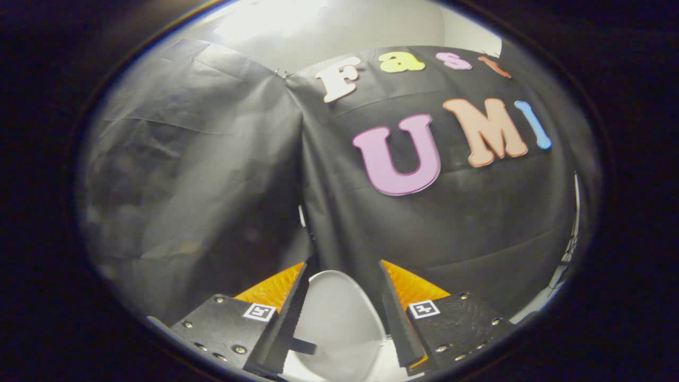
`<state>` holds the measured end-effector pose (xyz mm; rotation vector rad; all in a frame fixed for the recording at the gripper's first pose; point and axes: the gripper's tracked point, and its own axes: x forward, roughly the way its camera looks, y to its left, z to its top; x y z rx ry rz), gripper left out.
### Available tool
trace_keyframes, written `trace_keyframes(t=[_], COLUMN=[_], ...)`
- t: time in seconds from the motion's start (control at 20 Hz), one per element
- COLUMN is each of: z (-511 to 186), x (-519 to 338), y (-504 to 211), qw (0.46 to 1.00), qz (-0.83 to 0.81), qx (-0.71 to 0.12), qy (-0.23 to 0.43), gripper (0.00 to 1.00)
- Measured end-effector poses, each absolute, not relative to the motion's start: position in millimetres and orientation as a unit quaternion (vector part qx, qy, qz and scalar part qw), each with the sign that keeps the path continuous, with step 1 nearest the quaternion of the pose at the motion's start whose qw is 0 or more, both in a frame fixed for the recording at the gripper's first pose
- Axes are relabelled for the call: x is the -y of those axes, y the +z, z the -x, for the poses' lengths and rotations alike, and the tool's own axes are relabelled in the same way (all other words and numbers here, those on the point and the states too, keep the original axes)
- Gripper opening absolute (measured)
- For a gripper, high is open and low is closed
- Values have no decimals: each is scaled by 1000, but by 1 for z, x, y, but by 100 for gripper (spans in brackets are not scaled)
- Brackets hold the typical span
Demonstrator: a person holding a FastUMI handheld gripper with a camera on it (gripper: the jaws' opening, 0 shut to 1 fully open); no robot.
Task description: Open the toilet lid.
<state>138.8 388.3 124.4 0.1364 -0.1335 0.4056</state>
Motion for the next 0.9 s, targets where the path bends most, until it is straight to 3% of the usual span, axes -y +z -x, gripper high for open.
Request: trace_keyframes(t=[0.35, 0.9], z=[-139, -70], x=[-197, -2], y=[114, 26], qw=[996, 998], qz=[-6, 10], qx=[62, 4], qy=[60, -60], gripper=[76, 76])
